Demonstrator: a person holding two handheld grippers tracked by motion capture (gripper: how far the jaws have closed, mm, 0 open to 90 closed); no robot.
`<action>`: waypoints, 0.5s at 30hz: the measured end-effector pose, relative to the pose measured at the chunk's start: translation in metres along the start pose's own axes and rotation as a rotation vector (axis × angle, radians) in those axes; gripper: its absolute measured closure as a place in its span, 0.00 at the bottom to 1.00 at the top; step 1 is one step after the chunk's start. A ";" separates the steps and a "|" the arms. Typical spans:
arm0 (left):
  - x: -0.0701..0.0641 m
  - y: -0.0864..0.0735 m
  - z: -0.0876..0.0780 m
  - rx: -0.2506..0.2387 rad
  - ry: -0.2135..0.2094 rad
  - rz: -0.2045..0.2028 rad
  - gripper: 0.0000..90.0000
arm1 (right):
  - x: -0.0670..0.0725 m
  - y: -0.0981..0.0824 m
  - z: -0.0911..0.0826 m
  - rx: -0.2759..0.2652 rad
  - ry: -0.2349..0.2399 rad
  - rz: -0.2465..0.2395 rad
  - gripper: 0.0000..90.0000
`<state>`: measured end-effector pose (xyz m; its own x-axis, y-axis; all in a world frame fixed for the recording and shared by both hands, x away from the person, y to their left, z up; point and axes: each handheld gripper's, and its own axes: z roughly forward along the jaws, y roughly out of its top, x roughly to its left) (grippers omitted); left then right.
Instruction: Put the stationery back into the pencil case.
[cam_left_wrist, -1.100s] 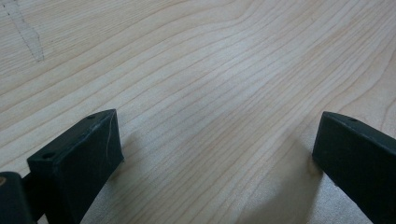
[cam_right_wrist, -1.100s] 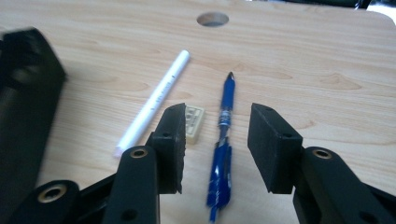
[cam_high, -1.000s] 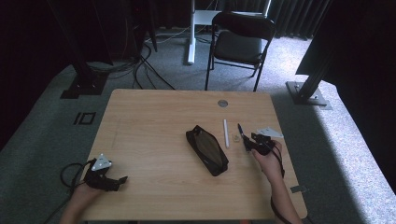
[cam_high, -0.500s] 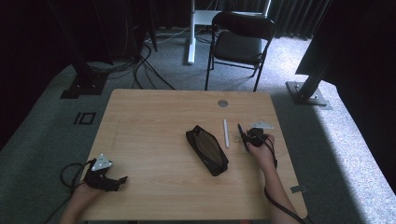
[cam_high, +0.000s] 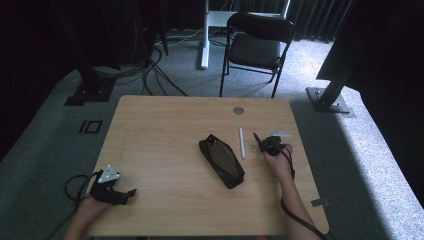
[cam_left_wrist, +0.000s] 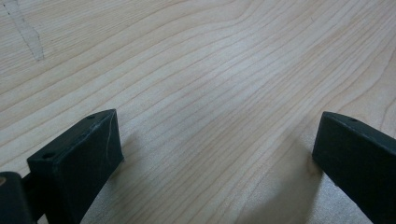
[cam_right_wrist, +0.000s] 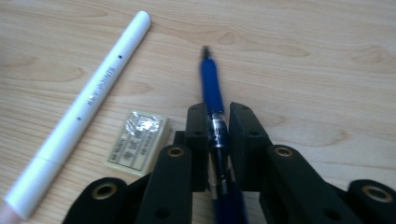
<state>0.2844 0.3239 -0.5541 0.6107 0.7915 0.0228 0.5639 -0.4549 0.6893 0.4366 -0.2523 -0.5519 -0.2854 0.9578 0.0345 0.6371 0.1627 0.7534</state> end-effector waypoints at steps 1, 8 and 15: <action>0.000 0.000 0.000 0.000 0.000 0.000 0.02 | 0.000 0.000 -0.001 -0.003 -0.016 0.001 0.88; 0.000 0.000 0.000 0.000 0.000 -0.001 0.02 | -0.004 0.006 -0.013 -0.024 0.002 0.041 0.88; 0.000 0.000 0.000 0.000 0.000 0.000 0.02 | -0.004 0.016 -0.033 -0.057 0.016 0.044 0.88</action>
<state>0.2844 0.3238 -0.5541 0.6107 0.7916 0.0225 0.5640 -0.4547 0.6893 0.4243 -0.2611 -0.5185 -0.2696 0.9598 0.0786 0.6074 0.1061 0.7873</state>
